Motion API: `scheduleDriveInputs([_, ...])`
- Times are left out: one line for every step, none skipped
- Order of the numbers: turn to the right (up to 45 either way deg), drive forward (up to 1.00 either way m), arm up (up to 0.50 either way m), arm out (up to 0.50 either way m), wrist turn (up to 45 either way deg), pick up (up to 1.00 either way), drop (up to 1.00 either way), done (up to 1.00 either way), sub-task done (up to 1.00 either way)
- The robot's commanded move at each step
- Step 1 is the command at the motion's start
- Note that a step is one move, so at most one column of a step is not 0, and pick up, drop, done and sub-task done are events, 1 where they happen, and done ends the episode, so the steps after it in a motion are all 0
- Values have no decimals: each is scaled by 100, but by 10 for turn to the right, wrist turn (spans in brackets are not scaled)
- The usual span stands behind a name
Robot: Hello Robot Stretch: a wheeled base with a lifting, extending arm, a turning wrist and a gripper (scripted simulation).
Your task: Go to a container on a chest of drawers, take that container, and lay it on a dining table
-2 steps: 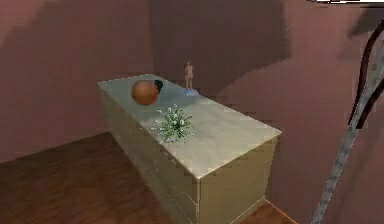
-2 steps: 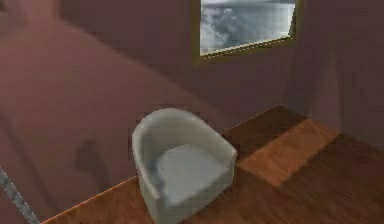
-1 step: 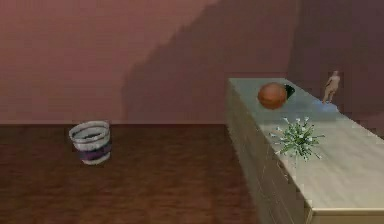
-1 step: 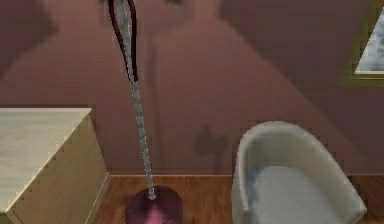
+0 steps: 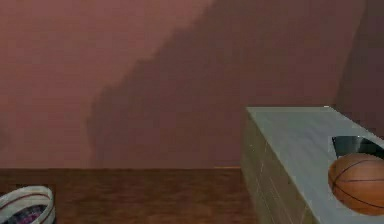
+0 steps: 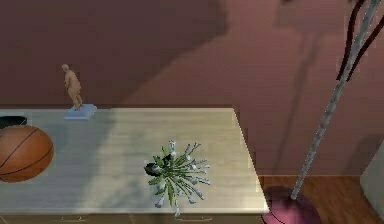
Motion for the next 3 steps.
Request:
scheduleDriveInputs([-120, 0, 0, 0, 0, 0, 0, 0, 0])
scheduleDriveInputs([0, 5, 0, 0, 0, 0, 0, 0, 0])
scheduleDriveInputs([90, 0, 0, 0, 0, 0, 0, 0, 0])
